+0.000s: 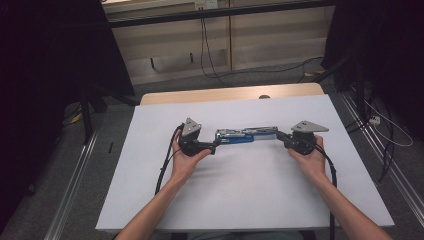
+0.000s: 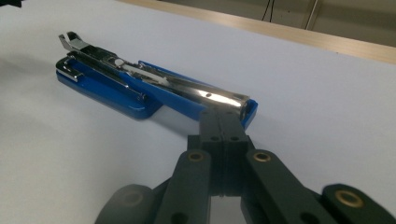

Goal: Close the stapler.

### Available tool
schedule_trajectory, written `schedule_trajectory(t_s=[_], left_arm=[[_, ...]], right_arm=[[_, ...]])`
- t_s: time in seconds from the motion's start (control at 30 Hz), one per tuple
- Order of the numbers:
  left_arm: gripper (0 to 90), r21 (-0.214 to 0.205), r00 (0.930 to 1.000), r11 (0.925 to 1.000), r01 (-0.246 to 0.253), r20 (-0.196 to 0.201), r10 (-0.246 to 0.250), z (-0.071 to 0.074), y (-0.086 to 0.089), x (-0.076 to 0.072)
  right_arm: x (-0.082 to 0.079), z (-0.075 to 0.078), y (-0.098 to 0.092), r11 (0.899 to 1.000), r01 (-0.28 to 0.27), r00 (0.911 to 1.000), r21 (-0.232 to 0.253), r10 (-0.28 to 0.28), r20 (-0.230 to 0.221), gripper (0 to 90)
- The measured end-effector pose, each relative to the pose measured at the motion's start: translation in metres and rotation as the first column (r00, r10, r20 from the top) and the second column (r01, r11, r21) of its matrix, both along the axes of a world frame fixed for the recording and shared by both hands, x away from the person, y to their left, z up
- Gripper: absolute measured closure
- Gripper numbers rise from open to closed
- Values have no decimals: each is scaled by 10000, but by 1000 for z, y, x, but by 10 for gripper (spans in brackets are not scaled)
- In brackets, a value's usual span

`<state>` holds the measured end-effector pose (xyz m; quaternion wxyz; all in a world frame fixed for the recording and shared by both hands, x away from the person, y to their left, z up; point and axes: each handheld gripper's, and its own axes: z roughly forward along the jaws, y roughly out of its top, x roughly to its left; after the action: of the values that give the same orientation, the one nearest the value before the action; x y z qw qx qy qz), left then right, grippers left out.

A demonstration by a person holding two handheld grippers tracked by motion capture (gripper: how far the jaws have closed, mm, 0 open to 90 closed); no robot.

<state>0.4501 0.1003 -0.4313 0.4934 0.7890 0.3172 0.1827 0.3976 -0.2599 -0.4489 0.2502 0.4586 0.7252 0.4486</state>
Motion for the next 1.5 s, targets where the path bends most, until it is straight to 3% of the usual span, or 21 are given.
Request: schedule_trajectory(t_s=[0.13, 0.2, 0.27, 0.3, 0.37, 0.4, 0.43, 0.57, 0.6, 0.63, 0.7, 1.03, 1.43, 1.5], left_arm=[[157, -319, 9995, 9994, -111, -305, 102, 1, 2, 0], [316, -538, 9996, 9985, 79, -277, -94, 3, 3, -1], [373, -450, 9998, 9990, -23, -187, 14, 4, 2, -2], [456, -600, 9994, 9981, 122, -306, -141, 4, 1, -2], [538, -535, 9995, 9985, 79, -300, -95, 4, 0, -3], [538, -593, 9993, 9982, 108, -361, -129, 4, 0, -3], [640, -565, 9991, 9981, 250, -329, -269, 3, -1, -2], [818, -471, 9984, 9980, 428, -353, -444, 2, -4, -1], [818, -381, 9981, 9980, 507, -342, -520, 2, -5, -1], [888, -335, 9977, 9979, 549, -382, -561, 2, -7, 0], [900, -344, 9969, 9975, 613, -475, -629, 1, -10, 1], [900, 679, 9957, 9962, 537, -791, -482, -8, -26, 11], [900, 982, 9907, 9930, 652, -1251, -527, -18, -27, 19], [900, 1146, 9926, 9915, 622, -1112, -494, -19, -28, 18]], right_arm=[[1, -1, -1, 9998, 61, 10000, -179, -62, -52, 900], [1, -1, -1, 9998, 28, 10000, -215, -30, -95, 900], [1, -2, -1, 9996, -9, 9999, -270, 5, -138, 900], [2, -2, -1, 9996, -14, 9998, -278, 9, -175, 900], [2, -3, -1, 9996, -23, 9998, -292, 17, -205, 900], [2, -3, -1, 9996, -23, 9998, -292, 17, -205, 900], [2, -3, -1, 9994, -60, 9998, -339, 53, -205, 900], [3, -2, 1, 9988, -294, 9995, -398, 289, -110, 900], [3, -2, 1, 9988, -294, 9995, -398, 289, -110, 900], [3, -2, 2, 9982, -347, 9994, -489, 342, -113, 900], [4, -2, 3, 9982, -374, 9992, -475, 369, -124, 900], [5, -5, 2, 9985, -299, 9980, -462, 273, -562, 900], [10, -4, 3, 9961, -449, 9957, -755, 385, -843, 900], [11, -5, 2, 9956, -431, 9946, -835, 348, -980, 900]])
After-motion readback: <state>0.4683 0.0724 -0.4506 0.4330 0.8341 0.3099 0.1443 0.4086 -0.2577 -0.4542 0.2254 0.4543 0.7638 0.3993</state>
